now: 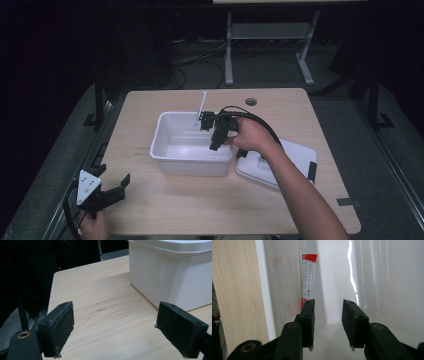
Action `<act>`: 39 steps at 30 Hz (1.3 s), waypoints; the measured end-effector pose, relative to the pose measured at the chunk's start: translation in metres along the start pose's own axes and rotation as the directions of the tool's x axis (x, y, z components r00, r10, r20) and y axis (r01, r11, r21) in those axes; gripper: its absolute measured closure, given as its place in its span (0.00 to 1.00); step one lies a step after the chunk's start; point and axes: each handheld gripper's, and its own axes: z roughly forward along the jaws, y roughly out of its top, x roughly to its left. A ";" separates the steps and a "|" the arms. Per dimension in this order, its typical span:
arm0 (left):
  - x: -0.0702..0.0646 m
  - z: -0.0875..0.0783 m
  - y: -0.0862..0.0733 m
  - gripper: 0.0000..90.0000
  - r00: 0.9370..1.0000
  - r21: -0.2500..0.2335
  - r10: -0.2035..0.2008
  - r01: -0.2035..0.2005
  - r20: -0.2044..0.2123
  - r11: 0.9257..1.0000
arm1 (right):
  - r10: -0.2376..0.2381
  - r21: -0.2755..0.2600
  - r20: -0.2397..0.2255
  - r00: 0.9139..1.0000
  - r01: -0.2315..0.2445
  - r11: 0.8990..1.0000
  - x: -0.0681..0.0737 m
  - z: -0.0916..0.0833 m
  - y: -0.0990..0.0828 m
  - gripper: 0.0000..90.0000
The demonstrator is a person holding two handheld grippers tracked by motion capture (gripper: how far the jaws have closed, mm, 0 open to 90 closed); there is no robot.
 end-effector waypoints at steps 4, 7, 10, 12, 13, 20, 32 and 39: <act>0.000 0.000 0.000 0.16 1.000 0.000 0.003 -0.003 0.001 1.000 | 0.013 -0.017 0.013 1.000 -0.013 1.000 0.000 -0.012 -0.006 0.68; 0.000 0.000 0.000 0.15 1.000 -0.001 0.004 -0.004 0.001 1.000 | 0.027 -0.015 0.019 0.999 -0.027 1.000 0.000 -0.017 -0.010 0.66; -0.001 0.001 0.000 0.16 1.000 -0.002 0.002 -0.002 0.003 1.000 | 0.032 -0.026 0.031 0.999 -0.031 0.999 0.000 -0.023 -0.014 0.61; -0.001 0.001 0.000 0.16 1.000 0.001 0.003 -0.003 0.002 1.000 | 0.038 -0.034 0.038 0.999 -0.036 0.999 -0.001 -0.026 -0.017 0.58; -0.002 0.001 0.000 0.16 1.000 0.000 0.003 -0.003 0.002 1.000 | 0.042 -0.036 0.038 0.998 -0.041 0.999 0.000 -0.028 -0.019 0.58; -0.002 0.001 0.000 0.16 1.000 0.001 0.005 -0.005 0.002 1.000 | 0.071 -0.044 0.055 0.996 -0.068 0.997 0.000 -0.038 -0.030 0.49; -0.002 0.001 0.000 0.15 1.000 0.003 0.007 -0.007 0.003 1.000 | 0.128 -0.052 0.087 0.988 -0.123 0.991 -0.003 -0.051 -0.064 0.43; -0.003 0.001 0.001 0.16 1.000 0.004 0.011 -0.011 0.001 1.000 | 0.163 -0.053 0.096 0.982 -0.159 0.986 -0.004 -0.050 -0.089 0.43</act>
